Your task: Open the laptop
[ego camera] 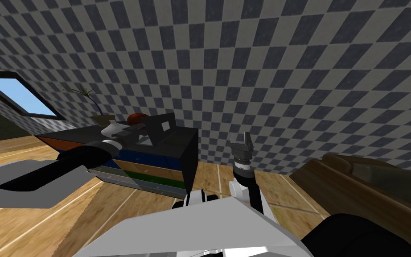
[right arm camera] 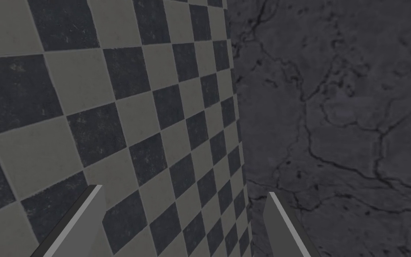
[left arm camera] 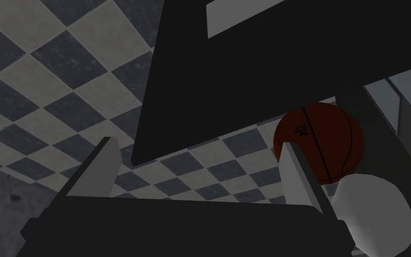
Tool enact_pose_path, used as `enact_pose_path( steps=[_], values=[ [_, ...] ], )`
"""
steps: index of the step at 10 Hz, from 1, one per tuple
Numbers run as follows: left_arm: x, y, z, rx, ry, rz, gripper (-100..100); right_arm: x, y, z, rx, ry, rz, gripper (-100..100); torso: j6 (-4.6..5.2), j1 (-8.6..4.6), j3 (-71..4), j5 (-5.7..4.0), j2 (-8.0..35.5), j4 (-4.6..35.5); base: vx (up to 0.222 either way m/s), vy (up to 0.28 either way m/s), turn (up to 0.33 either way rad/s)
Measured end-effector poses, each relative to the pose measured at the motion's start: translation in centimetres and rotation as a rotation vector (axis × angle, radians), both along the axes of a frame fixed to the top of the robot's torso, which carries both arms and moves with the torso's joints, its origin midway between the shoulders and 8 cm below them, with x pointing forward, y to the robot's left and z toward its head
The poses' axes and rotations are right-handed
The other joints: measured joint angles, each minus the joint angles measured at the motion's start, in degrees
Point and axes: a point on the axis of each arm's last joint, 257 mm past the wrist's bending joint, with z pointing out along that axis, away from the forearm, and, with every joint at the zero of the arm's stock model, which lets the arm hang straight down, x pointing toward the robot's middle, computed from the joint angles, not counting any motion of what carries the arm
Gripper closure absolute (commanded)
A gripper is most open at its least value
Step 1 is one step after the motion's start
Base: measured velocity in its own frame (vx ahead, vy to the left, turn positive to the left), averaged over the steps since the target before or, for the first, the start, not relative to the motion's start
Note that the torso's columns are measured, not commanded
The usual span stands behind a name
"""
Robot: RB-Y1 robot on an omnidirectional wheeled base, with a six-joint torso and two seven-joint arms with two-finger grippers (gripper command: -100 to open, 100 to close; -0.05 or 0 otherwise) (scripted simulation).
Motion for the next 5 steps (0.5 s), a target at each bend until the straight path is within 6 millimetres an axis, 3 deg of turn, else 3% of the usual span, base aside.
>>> enact_pose_path(
  steps=[5],
  values=[
    [0.4,1.9,1.9,0.068,0.028,0.082,-100,0.0,0.0,0.0,0.000,0.000,0.000,0,0.01,-0.01,0.00,0.00,0.00,0.00,0.016,0.018,-0.094]
  ],
)
